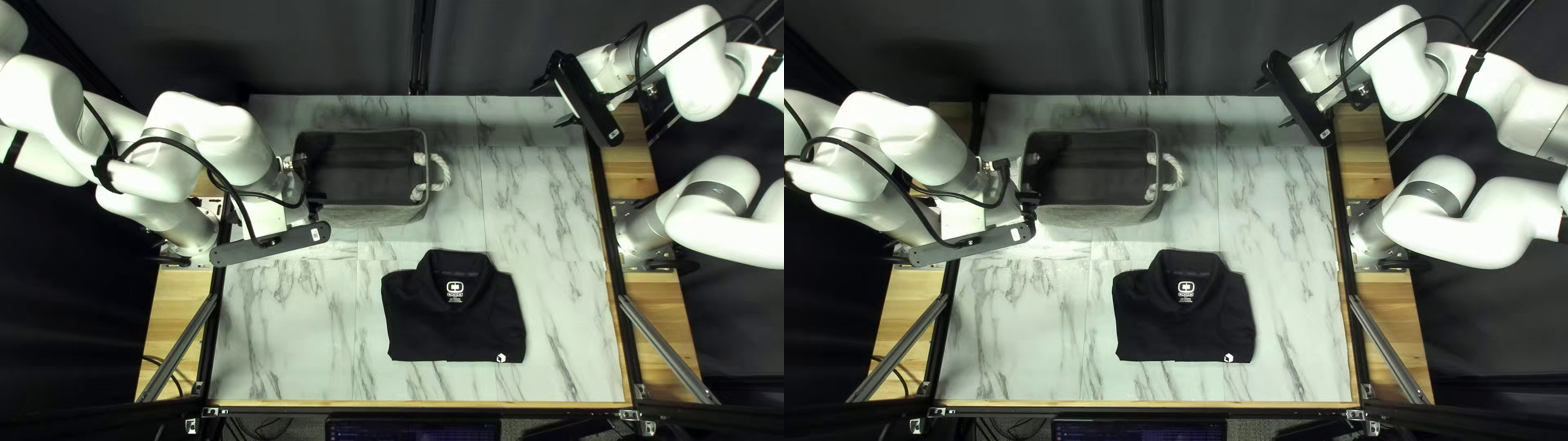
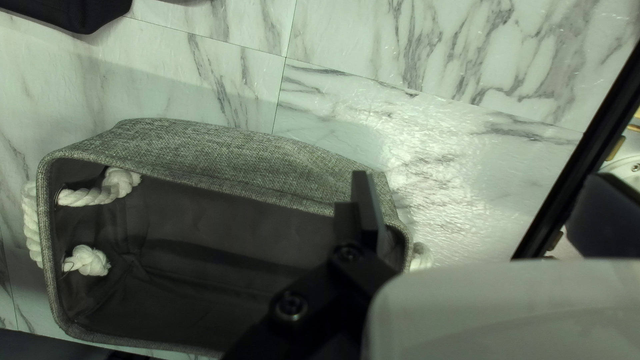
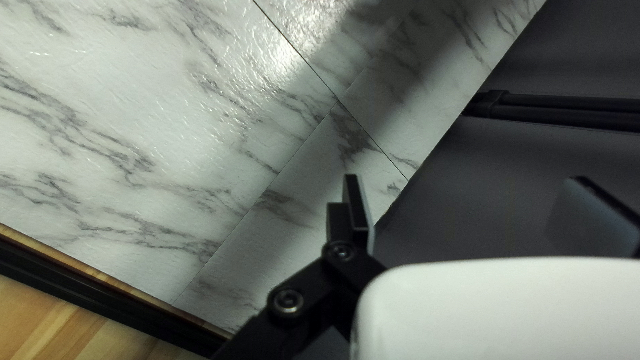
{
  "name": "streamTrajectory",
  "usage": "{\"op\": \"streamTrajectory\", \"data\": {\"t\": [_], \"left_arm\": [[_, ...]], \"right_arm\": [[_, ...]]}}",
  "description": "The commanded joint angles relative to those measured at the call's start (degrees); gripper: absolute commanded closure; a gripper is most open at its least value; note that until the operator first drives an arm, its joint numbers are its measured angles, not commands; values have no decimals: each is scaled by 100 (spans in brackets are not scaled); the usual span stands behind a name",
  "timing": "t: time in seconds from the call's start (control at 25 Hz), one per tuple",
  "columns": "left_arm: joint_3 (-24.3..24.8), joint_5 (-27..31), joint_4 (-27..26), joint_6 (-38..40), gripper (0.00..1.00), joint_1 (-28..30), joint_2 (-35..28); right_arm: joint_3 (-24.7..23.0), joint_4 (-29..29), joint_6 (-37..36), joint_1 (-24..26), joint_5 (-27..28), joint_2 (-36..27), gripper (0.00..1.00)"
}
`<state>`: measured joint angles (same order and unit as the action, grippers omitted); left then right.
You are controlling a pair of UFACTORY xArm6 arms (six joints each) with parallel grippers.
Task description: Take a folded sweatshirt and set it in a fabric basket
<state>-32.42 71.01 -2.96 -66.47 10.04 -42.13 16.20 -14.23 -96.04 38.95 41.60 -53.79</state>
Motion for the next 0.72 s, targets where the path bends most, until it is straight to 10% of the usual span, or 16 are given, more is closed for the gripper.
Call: {"op": "streamTrajectory", "data": {"t": [0.04,0.72], "left_arm": [[0,0,0,0,0,0,0],[0,0,0,0,0,0,0]], "right_arm": [[0,0,0,0,0,0,0],[-69,504,695,-452,195,-350,0]]}}
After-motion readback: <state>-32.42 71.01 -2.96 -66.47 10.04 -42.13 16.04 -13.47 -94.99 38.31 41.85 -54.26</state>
